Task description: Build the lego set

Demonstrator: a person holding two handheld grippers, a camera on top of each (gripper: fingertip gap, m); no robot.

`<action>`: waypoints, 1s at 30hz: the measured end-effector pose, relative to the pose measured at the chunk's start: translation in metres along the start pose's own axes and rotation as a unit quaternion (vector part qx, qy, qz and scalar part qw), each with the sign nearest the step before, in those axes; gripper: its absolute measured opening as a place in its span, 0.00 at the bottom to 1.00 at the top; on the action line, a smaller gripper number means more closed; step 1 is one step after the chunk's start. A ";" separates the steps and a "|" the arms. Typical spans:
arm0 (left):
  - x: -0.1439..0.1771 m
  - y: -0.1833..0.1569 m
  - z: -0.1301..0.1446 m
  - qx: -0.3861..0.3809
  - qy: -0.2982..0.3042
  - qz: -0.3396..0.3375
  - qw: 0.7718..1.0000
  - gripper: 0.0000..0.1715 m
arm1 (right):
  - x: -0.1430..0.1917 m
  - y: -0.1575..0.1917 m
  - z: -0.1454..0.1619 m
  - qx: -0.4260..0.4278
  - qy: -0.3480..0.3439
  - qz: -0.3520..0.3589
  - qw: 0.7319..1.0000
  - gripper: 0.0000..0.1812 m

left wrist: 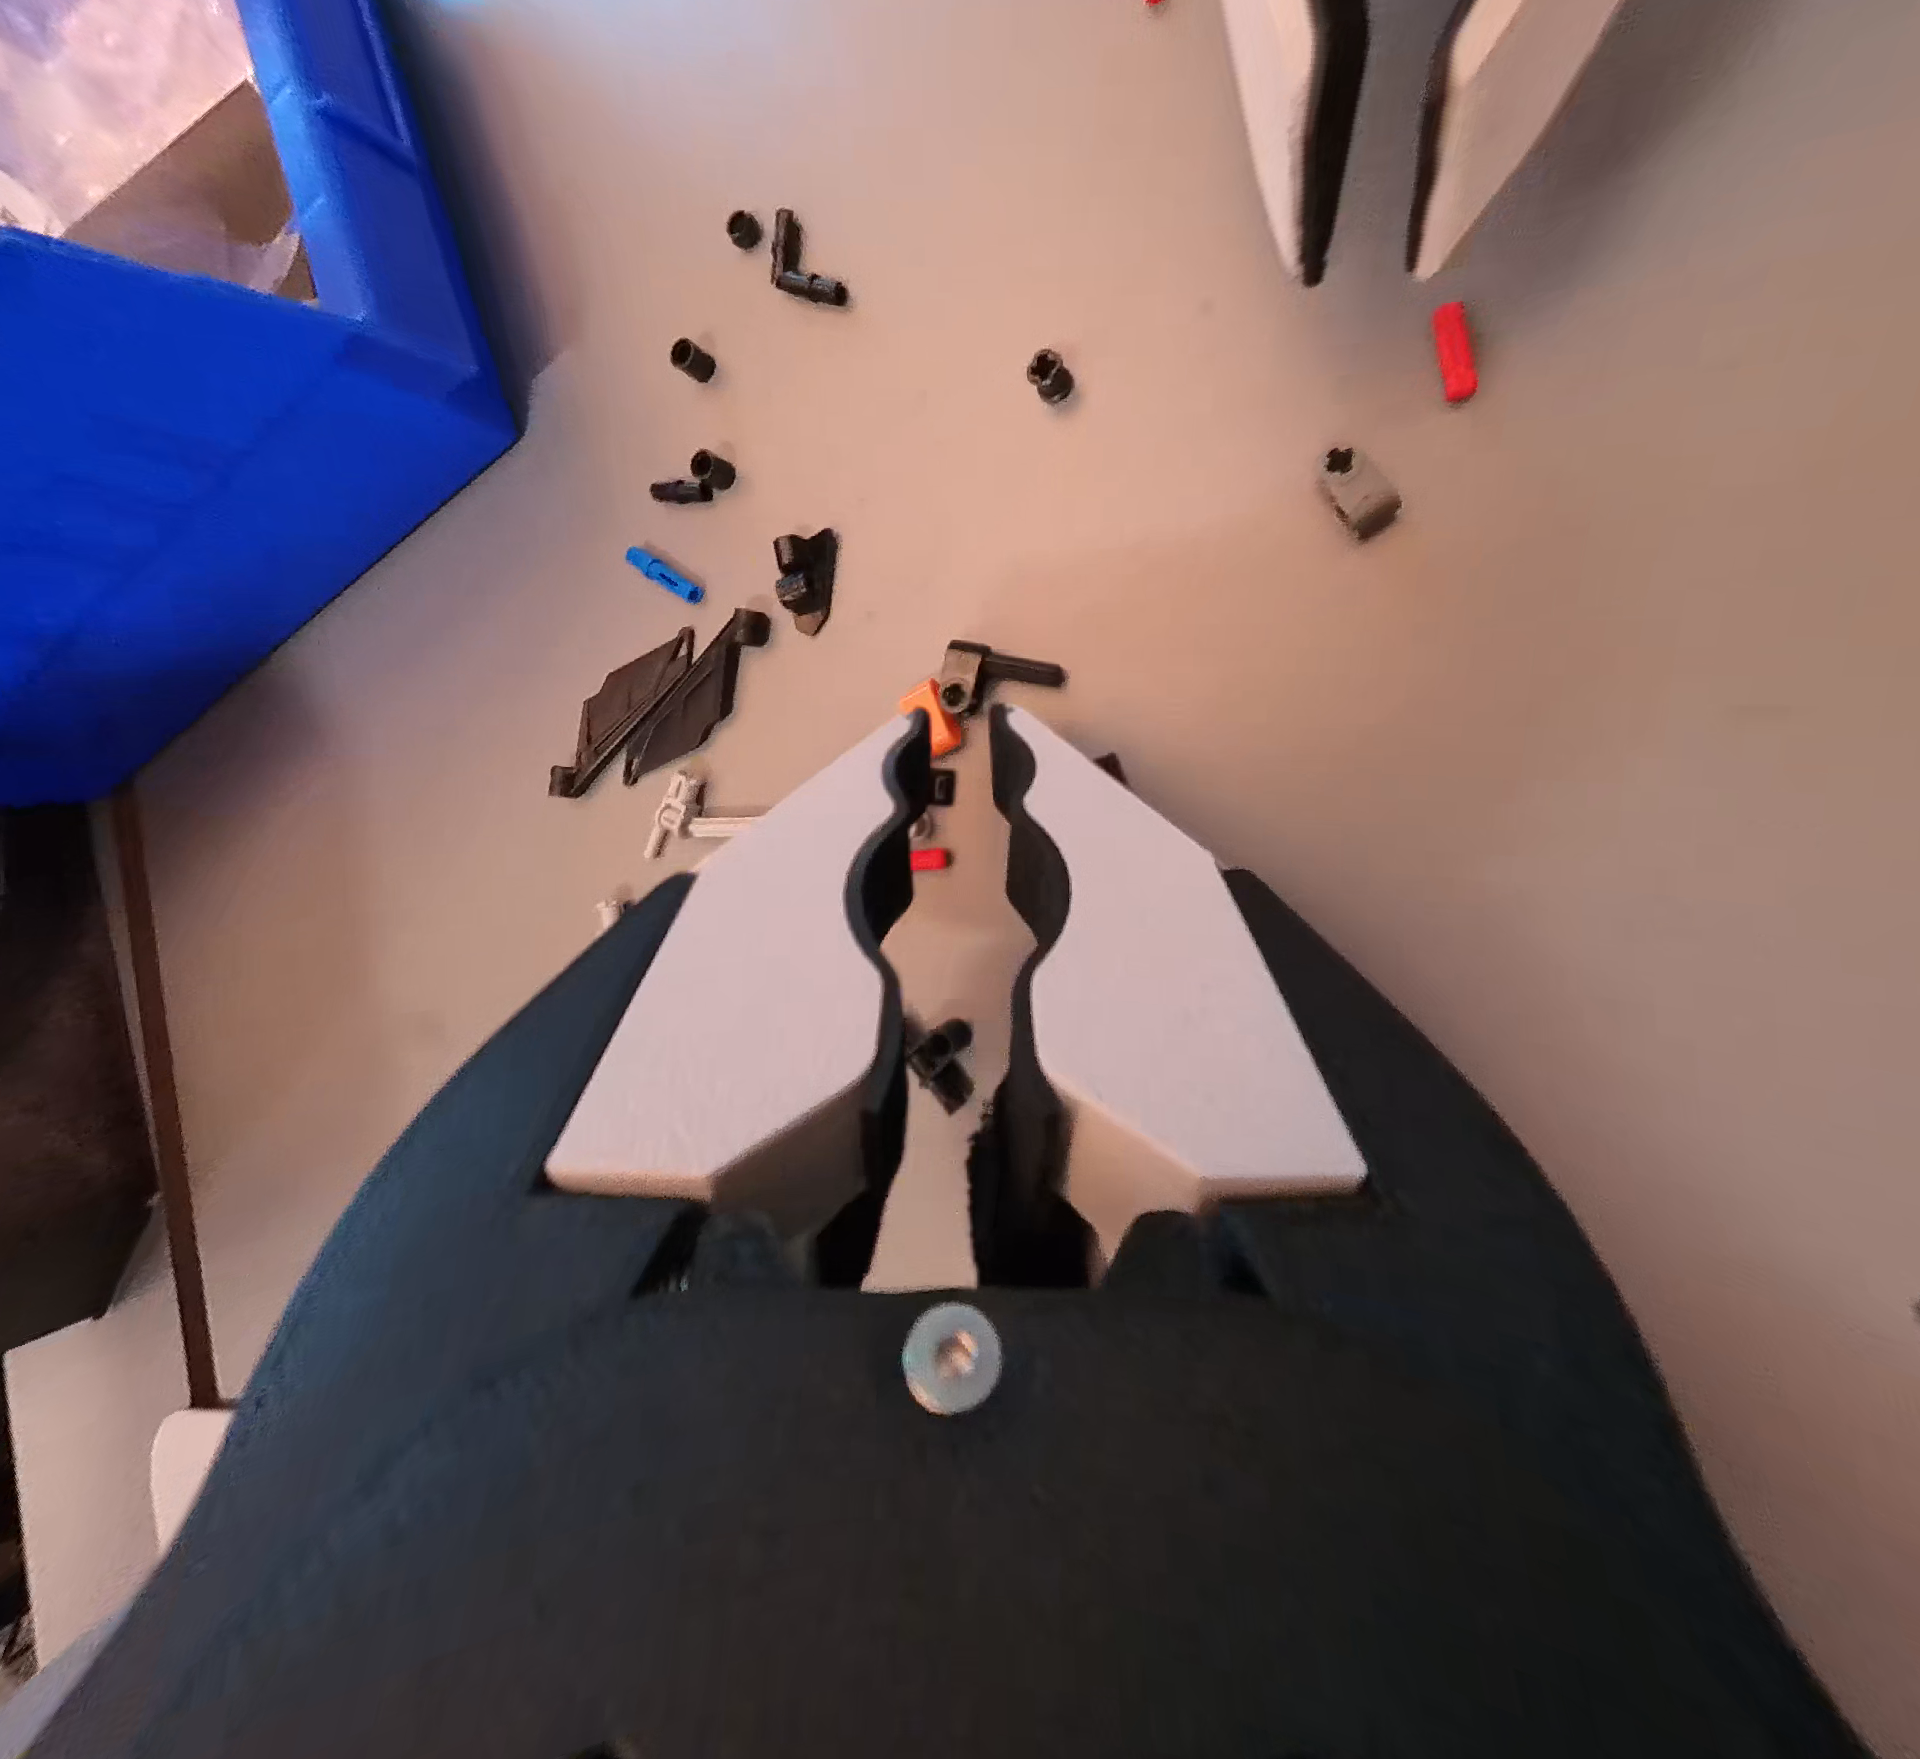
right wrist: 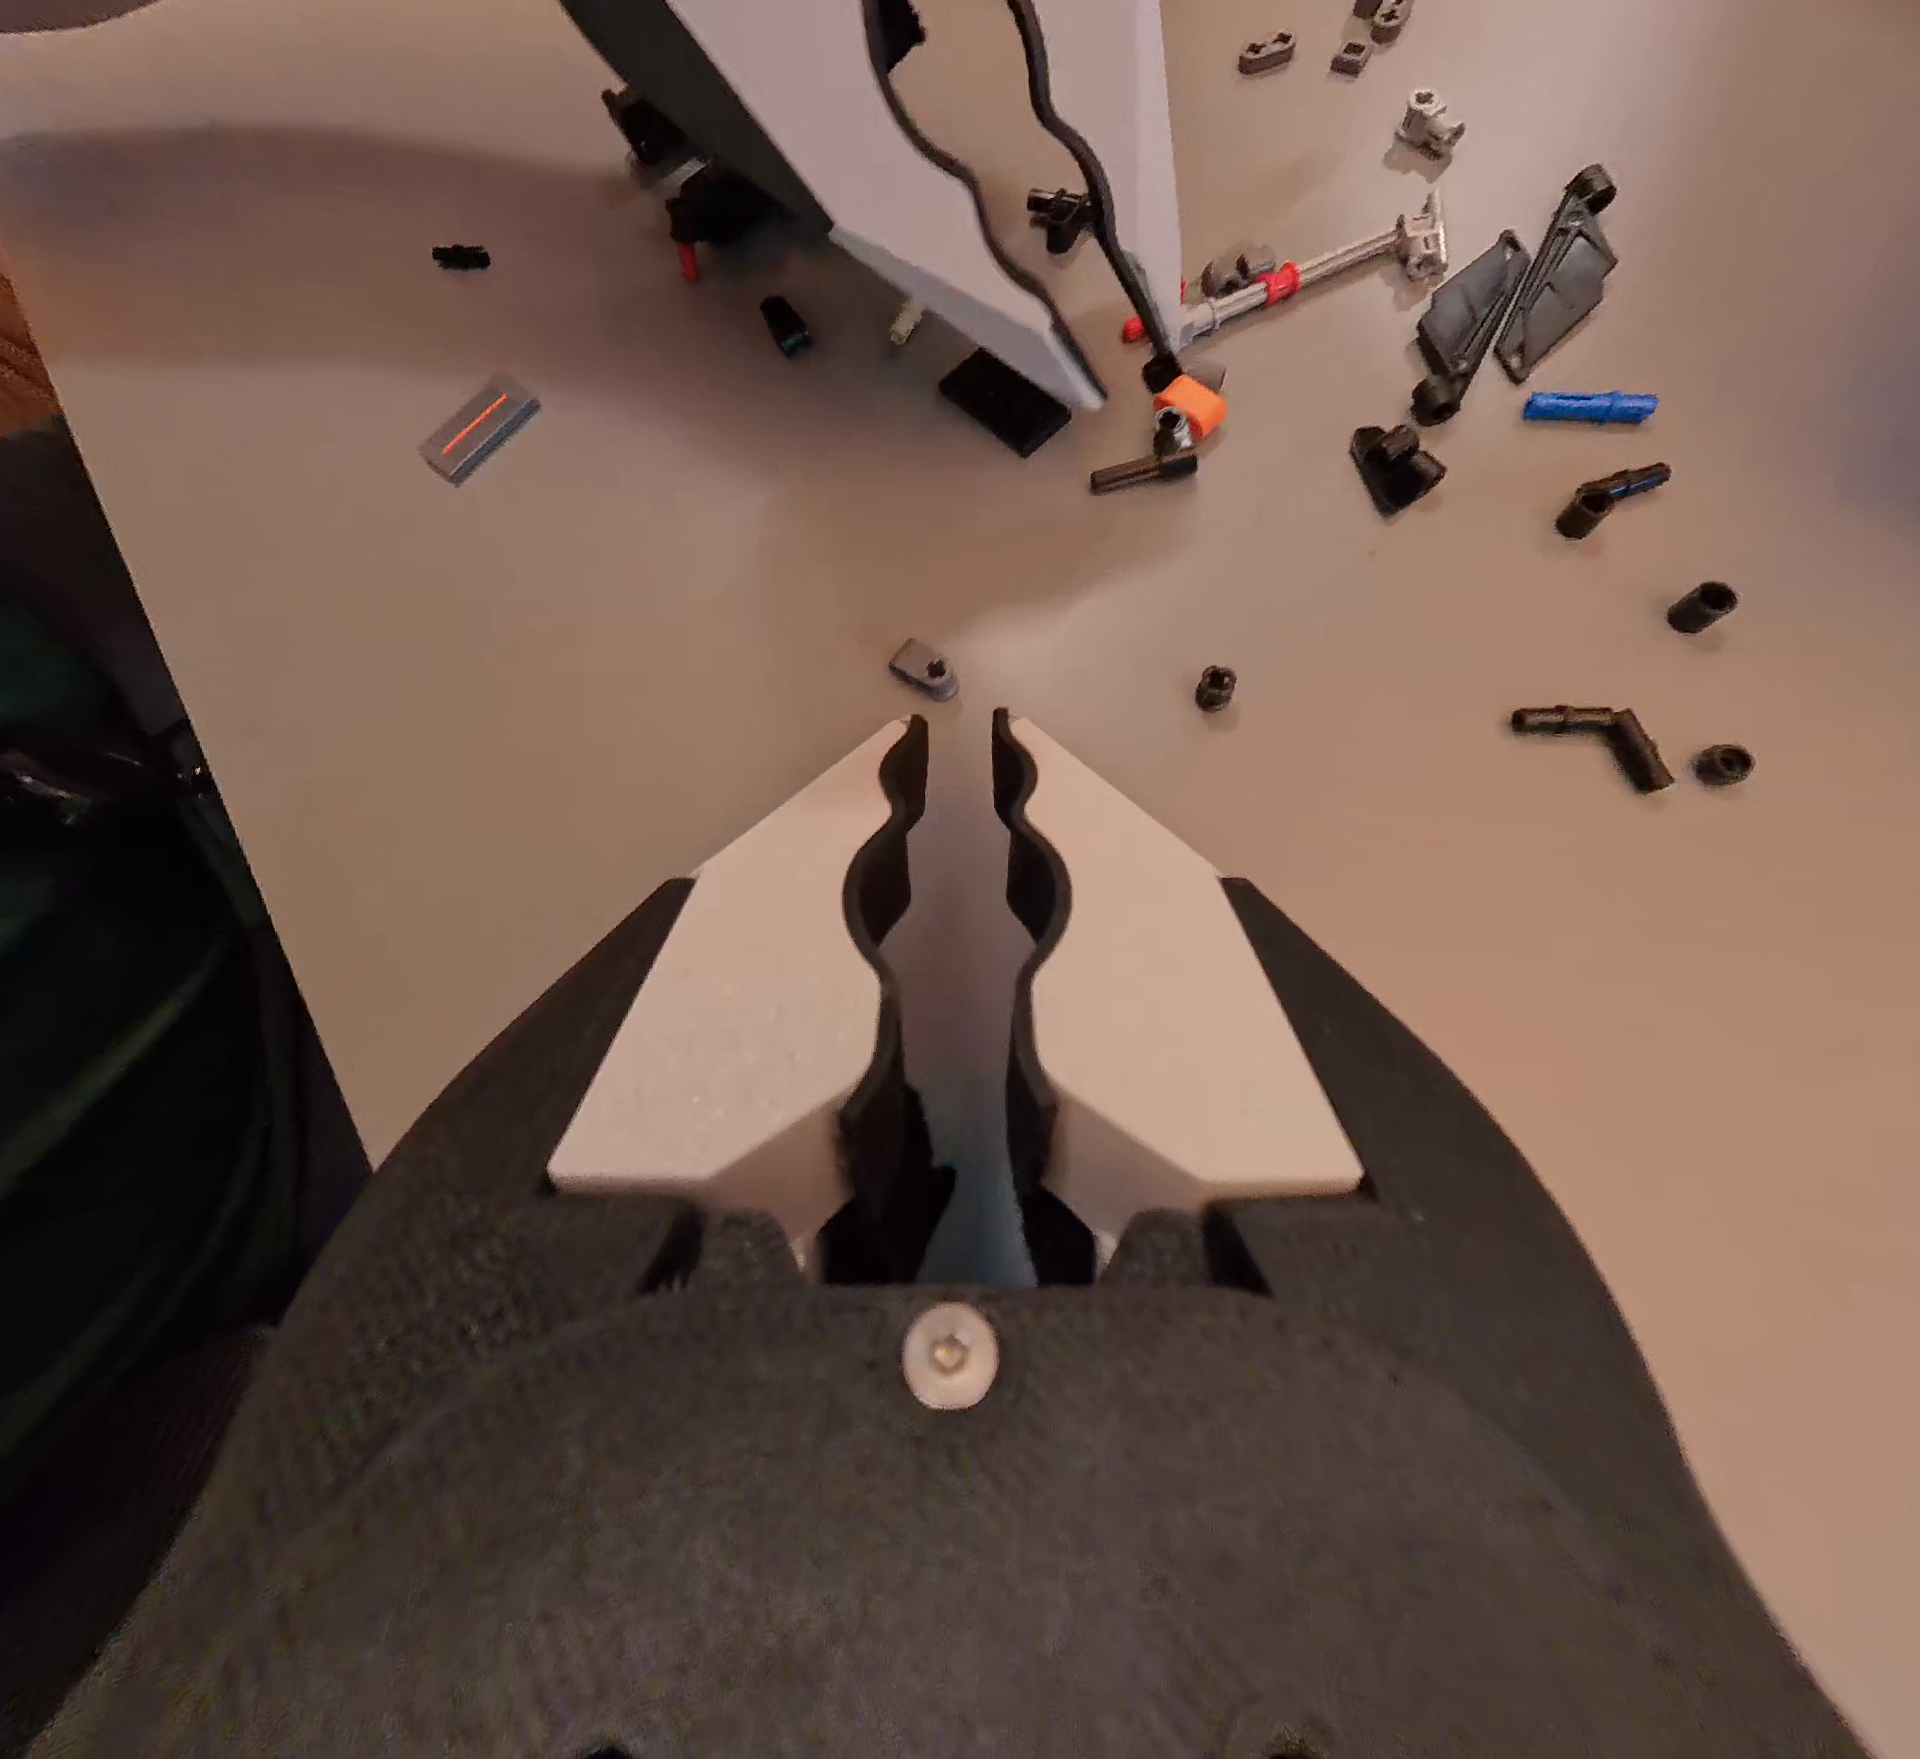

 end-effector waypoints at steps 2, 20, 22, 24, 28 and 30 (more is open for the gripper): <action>-0.001 -0.001 -0.002 0.002 -0.006 0.006 1.000 0.08 | -0.002 -0.002 -0.005 -0.002 -0.006 0.001 1.000 0.05; -0.009 -0.005 -0.002 -0.015 0.006 0.017 1.000 0.03 | 0.013 -0.008 0.001 -0.016 -0.029 0.018 0.999 0.04; 0.000 -0.002 -0.003 -0.009 -0.010 0.001 1.000 0.03 | 0.016 -0.008 0.000 -0.018 -0.035 0.018 0.999 0.04; 0.011 -0.002 0.000 -0.001 -0.006 -0.005 1.000 0.03 | 0.018 -0.005 -0.002 -0.017 -0.041 0.016 0.999 0.04; 0.052 -0.001 0.009 0.024 -0.013 -0.058 0.998 0.03 | 0.021 0.007 -0.010 -0.005 -0.054 0.011 0.998 0.04; 0.076 -0.005 0.017 0.048 -0.015 -0.086 0.995 0.03 | 0.021 0.013 -0.016 -0.001 -0.062 0.002 0.998 0.05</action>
Point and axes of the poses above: each gripper's, where its closed fingertips meet, x back along the fingers, z out of its underside, y = z × x across the jaws, the point moved 5 cm from there along x, back along the fingers, and after that the axes turned 2 degrees about -y, right-handed, at the moved point
